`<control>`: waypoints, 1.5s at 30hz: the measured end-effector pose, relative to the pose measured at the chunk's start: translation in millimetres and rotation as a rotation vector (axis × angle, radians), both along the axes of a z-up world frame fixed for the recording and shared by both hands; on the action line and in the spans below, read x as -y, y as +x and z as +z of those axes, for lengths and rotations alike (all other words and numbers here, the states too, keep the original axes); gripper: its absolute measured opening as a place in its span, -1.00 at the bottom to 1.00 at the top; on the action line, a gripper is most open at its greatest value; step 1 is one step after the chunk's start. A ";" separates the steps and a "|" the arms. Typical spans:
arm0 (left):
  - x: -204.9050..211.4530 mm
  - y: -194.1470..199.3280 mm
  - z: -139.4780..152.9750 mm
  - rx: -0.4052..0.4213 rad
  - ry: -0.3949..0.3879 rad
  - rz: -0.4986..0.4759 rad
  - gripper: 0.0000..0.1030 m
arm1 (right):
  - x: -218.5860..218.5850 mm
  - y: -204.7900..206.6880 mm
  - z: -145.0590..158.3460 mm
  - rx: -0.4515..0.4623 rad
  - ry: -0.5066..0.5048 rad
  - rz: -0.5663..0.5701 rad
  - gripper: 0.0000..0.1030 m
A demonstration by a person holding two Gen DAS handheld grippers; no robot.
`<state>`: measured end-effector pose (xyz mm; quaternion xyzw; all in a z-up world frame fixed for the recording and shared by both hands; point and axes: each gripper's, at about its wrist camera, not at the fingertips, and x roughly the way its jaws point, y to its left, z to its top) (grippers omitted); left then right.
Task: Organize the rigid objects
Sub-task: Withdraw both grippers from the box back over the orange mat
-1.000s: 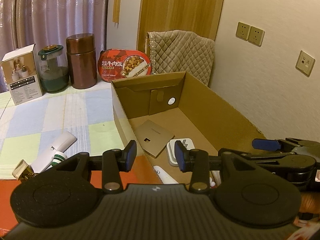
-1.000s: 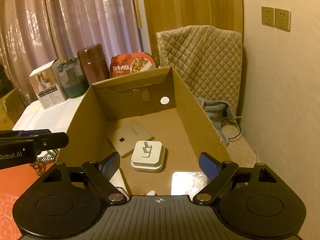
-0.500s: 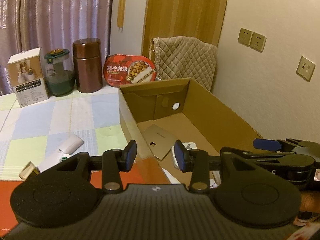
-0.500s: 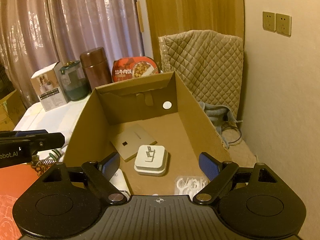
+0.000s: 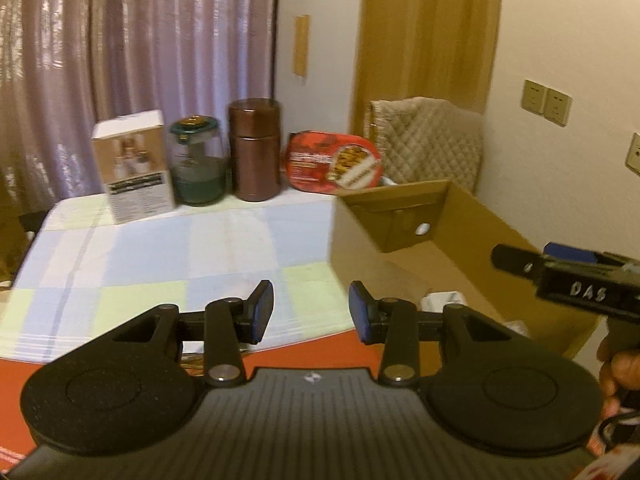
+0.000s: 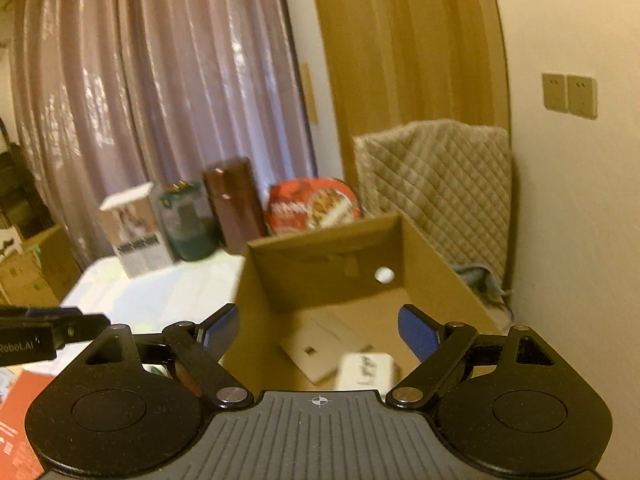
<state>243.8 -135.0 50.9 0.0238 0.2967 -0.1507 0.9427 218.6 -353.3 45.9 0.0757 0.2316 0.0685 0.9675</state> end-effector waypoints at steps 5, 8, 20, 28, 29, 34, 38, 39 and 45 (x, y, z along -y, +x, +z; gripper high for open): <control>-46.2 -5.7 3.6 0.009 0.022 0.067 -0.30 | -31.6 -4.4 6.7 0.054 0.017 0.058 0.62; -71.8 -9.2 2.6 0.011 0.033 0.110 -0.29 | -52.6 -6.0 9.1 0.077 0.016 0.109 0.62; -147.2 -22.9 -25.9 -0.027 0.056 0.236 -0.13 | -136.5 -2.8 -6.8 0.040 -0.033 0.325 0.62; -171.5 -22.0 -59.4 -0.039 0.067 0.287 0.03 | -175.9 5.6 -33.0 -0.027 -0.132 0.425 0.62; -173.4 -20.6 -64.1 -0.038 0.069 0.291 0.05 | -179.9 7.1 -36.4 -0.037 -0.143 0.433 0.62; -175.7 -13.0 -80.8 -0.051 0.074 0.277 0.11 | -189.5 16.2 -55.0 -0.109 -0.154 0.459 0.62; -177.3 -1.2 -90.1 -0.059 0.071 0.251 0.11 | -196.7 28.3 -69.1 -0.168 -0.142 0.464 0.62; -177.9 2.0 -91.1 -0.061 0.063 0.244 0.13 | -199.1 32.7 -73.4 -0.185 -0.135 0.464 0.62; -183.6 22.0 -95.5 -0.068 0.028 0.220 0.15 | -211.9 58.2 -93.4 -0.263 -0.089 0.445 0.62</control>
